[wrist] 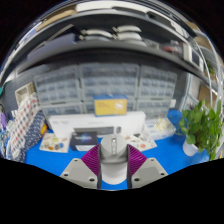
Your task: Arrange mouse
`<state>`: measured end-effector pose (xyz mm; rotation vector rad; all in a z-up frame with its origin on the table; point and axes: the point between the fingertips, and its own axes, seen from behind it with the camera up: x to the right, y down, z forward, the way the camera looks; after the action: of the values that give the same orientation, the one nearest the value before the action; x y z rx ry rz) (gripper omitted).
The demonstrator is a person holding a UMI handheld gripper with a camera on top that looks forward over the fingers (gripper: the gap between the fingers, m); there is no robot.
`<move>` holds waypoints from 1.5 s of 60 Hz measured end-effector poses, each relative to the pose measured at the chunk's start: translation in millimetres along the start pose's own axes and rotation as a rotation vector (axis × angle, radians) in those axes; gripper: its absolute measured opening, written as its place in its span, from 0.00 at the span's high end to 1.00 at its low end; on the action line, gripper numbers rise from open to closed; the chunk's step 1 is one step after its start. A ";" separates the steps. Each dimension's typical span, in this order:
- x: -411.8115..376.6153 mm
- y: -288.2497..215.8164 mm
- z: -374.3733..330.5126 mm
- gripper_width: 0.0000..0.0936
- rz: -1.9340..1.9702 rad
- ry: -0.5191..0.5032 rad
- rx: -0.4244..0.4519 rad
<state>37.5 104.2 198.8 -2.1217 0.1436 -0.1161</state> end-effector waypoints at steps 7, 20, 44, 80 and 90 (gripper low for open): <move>-86.5 -37.6 -39.9 0.62 -0.025 -0.048 0.071; -236.4 15.1 -62.7 0.62 -0.061 -0.164 0.014; -337.4 243.2 -28.6 0.63 -0.153 -0.195 -0.322; -317.1 211.7 -41.3 0.06 -0.073 -0.176 -0.306; -274.3 151.3 -64.3 0.06 -0.039 -0.137 -0.213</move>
<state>-251.2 11.9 96.8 -2.3371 0.0348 0.0233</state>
